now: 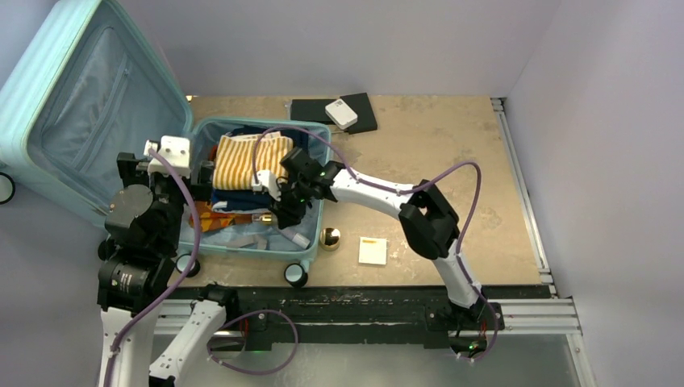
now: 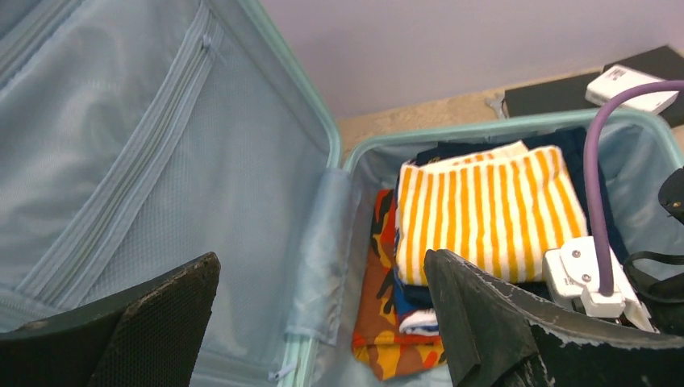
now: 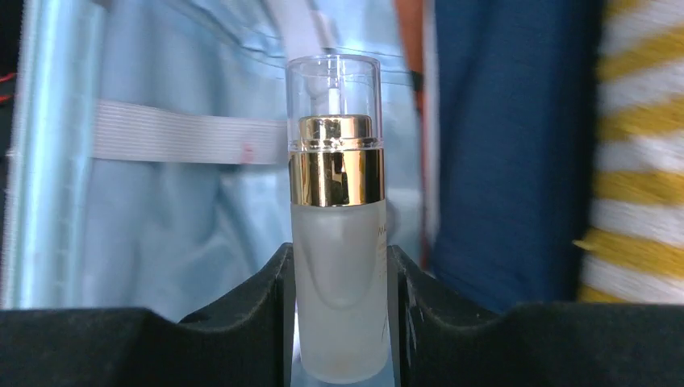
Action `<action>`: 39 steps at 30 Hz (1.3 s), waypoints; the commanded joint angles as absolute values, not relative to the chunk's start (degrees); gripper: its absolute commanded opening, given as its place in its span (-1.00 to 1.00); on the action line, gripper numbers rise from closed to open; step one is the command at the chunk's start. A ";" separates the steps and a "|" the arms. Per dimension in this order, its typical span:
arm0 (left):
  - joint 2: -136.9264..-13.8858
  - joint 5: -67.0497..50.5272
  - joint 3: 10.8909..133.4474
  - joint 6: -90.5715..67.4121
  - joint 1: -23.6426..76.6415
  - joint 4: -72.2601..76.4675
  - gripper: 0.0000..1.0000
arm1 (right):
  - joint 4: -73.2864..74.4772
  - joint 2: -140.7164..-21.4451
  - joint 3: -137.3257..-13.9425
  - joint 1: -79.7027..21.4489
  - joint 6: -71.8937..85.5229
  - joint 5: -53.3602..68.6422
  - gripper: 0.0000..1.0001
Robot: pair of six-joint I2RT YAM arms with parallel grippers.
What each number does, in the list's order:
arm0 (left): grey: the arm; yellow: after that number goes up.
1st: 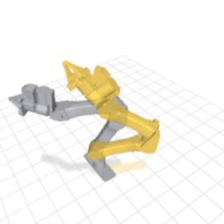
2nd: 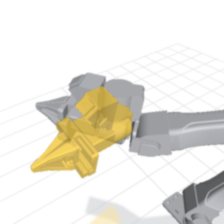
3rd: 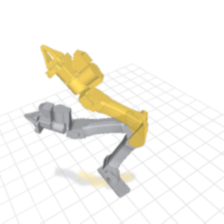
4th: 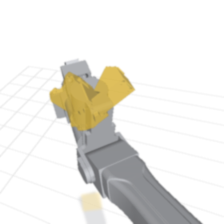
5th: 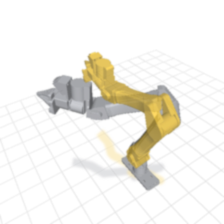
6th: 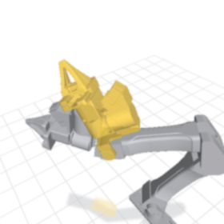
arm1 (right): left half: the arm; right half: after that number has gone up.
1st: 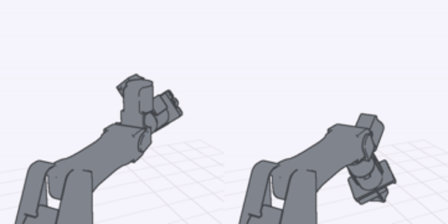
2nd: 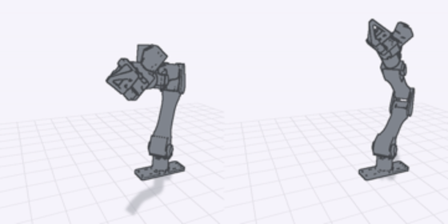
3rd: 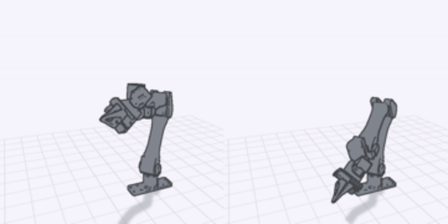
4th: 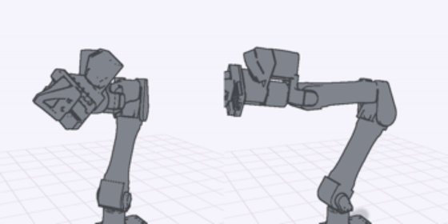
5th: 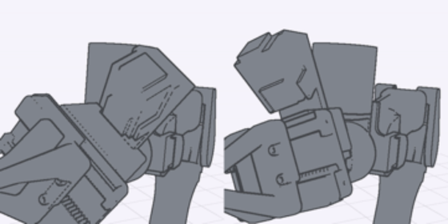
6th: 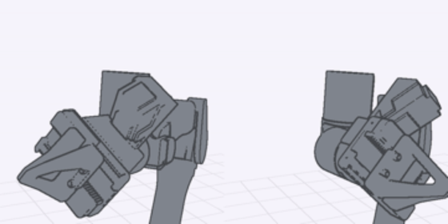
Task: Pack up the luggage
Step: Place the makeup in the luggage.
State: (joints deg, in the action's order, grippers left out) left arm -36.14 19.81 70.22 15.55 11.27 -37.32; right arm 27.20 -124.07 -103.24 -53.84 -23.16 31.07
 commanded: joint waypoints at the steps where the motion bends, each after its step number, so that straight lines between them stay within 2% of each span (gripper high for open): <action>1: -33.82 23.24 69.51 14.22 10.83 -41.57 0.99 | 24.59 -119.60 -102.45 -57.52 -20.47 31.62 -1.00; 4: -32.88 22.21 68.49 14.03 10.50 -41.35 0.99 | 24.03 -119.78 -100.22 -57.66 -21.07 30.78 -0.94; 6: -33.00 21.34 68.47 13.69 10.09 -41.57 0.99 | 24.57 -119.76 -100.05 -57.66 -21.66 30.87 -0.71; 13: -33.14 19.12 68.77 12.84 8.99 -42.10 0.99 | 33.59 -116.51 -104.02 -57.53 -30.98 36.74 0.54; 16: -33.13 18.98 68.80 12.83 8.71 -42.17 0.99 | 36.18 -112.34 -104.22 -56.46 -34.95 36.87 0.96; 25: -34.54 24.30 74.86 16.38 8.61 -44.68 0.99 | 38.64 -94.63 -95.96 -43.96 -38.64 34.59 0.98; 33: -34.17 19.87 74.74 16.09 8.57 -45.84 0.99 | 33.70 -78.70 -73.57 -39.54 -41.91 28.78 0.98; 39: -33.16 15.74 72.98 15.38 7.82 -45.82 0.99 | 25.84 -73.76 -59.04 -39.19 -43.45 24.29 0.98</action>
State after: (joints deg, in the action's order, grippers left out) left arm -34.00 19.25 74.13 15.59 8.93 -45.82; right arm 32.40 -76.51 -64.71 -39.40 -41.04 28.01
